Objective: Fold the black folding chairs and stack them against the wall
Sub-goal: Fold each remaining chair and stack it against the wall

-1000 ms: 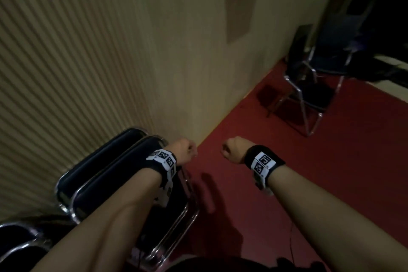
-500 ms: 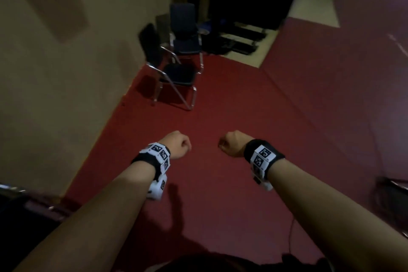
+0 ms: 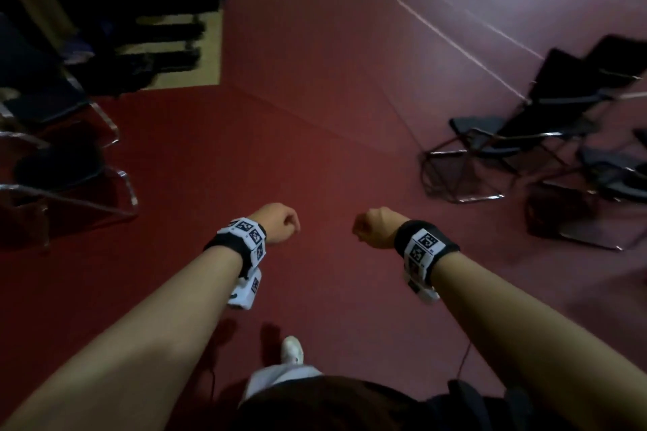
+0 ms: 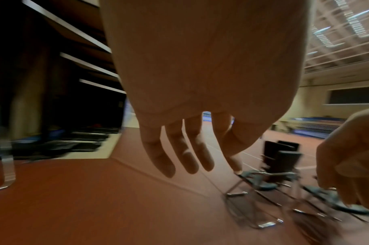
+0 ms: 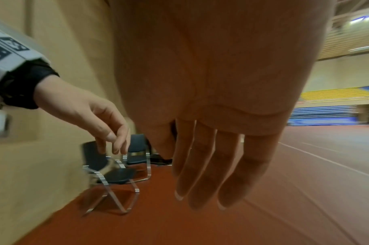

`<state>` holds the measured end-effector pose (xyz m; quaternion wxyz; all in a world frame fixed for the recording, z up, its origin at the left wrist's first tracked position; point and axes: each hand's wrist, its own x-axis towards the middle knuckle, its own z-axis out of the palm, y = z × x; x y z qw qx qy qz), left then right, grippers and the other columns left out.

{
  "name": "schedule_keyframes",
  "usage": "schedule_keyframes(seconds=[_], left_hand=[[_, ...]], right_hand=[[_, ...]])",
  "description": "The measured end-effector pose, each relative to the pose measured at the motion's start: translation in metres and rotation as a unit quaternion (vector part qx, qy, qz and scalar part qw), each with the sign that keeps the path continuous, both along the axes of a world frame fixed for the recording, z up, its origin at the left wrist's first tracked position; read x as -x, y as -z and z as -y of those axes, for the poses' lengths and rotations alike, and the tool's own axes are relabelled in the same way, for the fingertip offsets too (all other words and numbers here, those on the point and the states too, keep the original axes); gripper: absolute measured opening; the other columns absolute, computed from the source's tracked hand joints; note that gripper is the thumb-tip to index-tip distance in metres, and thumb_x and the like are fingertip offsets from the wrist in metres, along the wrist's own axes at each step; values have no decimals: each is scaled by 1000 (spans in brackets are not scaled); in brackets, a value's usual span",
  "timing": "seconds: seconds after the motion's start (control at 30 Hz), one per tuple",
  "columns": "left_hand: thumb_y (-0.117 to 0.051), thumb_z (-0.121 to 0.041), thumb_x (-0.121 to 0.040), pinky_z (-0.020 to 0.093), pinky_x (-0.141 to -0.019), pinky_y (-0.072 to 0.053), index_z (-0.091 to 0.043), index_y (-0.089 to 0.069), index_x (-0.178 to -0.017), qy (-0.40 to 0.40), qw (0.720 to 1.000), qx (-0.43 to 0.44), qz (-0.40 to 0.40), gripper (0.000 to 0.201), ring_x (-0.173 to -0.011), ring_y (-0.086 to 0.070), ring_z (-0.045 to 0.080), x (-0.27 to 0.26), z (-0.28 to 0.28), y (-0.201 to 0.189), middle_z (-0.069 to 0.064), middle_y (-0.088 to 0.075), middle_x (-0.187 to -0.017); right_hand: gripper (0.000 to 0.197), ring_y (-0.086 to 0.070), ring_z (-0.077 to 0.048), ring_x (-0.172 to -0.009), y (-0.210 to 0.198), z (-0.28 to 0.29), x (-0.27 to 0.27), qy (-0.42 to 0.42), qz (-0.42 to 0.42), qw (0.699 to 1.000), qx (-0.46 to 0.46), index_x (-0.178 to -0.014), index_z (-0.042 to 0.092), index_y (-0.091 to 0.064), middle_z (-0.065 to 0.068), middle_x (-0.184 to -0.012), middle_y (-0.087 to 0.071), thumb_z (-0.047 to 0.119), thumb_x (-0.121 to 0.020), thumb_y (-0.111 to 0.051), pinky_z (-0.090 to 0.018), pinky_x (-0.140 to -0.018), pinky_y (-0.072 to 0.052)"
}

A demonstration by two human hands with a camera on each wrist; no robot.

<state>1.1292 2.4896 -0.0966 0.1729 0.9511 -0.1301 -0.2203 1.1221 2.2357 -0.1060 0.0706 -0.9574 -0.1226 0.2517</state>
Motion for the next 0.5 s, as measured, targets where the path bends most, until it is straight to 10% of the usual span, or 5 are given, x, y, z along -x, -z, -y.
schedule_keyframes(seconds=[0.1,0.5], left_hand=[[-50,-16,-95,19,-59,-44,-25,-74,-101,61,998,0,1,27,-69,-60,6,-37,50,-2,-7,-65,-98],[-51,-18,-95,24,-84,-44,-30,-73,-96,223,974,43,17,24,-97,-61,14,-249,219,7,-6,-64,-104]], right_hand=[[29,-68,-31,-101,-1,50,-2,70,5,998,-2,-115,12,-71,-10,-110,-73,23,-98,-51,-42,-90,-56],[29,-68,-31,-101,1,221,-113,274,26,961,25,-112,19,-73,-9,-108,-74,27,-95,-51,-40,-90,-56]])
